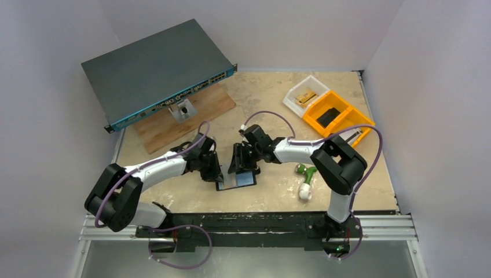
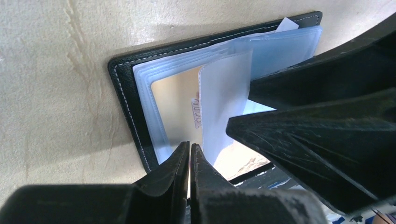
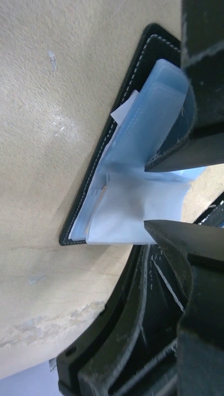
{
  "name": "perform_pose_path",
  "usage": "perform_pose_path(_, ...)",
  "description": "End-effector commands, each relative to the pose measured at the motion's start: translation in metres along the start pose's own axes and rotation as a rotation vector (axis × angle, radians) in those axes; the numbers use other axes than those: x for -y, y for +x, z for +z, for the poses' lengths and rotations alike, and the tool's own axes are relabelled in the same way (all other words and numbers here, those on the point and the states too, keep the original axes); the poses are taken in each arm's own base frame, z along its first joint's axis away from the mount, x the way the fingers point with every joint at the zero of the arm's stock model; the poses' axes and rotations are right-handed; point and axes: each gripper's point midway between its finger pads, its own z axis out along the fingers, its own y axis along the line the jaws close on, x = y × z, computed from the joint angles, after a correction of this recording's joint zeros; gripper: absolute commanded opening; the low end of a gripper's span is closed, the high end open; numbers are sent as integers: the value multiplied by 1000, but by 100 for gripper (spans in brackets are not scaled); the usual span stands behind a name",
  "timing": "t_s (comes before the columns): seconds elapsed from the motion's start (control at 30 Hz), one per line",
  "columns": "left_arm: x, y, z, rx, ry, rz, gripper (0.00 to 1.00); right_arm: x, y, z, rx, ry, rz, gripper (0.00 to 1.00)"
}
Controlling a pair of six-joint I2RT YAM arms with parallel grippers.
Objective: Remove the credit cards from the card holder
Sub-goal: Remove the credit card from the card holder.
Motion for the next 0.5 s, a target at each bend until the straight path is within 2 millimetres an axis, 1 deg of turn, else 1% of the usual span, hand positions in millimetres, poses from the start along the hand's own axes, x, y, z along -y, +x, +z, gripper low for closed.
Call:
perform_pose_path(0.0, 16, -5, 0, 14, 67, 19, 5, -21, -25, -24, 87, -3, -46, 44)
perform_pose_path(0.2, 27, -12, -2, 32, 105, 35, 6, -32, -32, -39, 122, -5, -50, 58)
perform_pose_path(0.27, 33, -15, -3, 35, 119, 40, 7, -32, -34, -46, 140, 12, -47, 60)
perform_pose_path(0.37, 43, -17, -3, 36, 139, 54, 8, -27, -40, -60, 183, 51, -40, 62)
perform_pose_path(0.47, 54, -20, -3, 35, 155, 66, 8, -17, -48, -80, 252, 91, -20, 63)
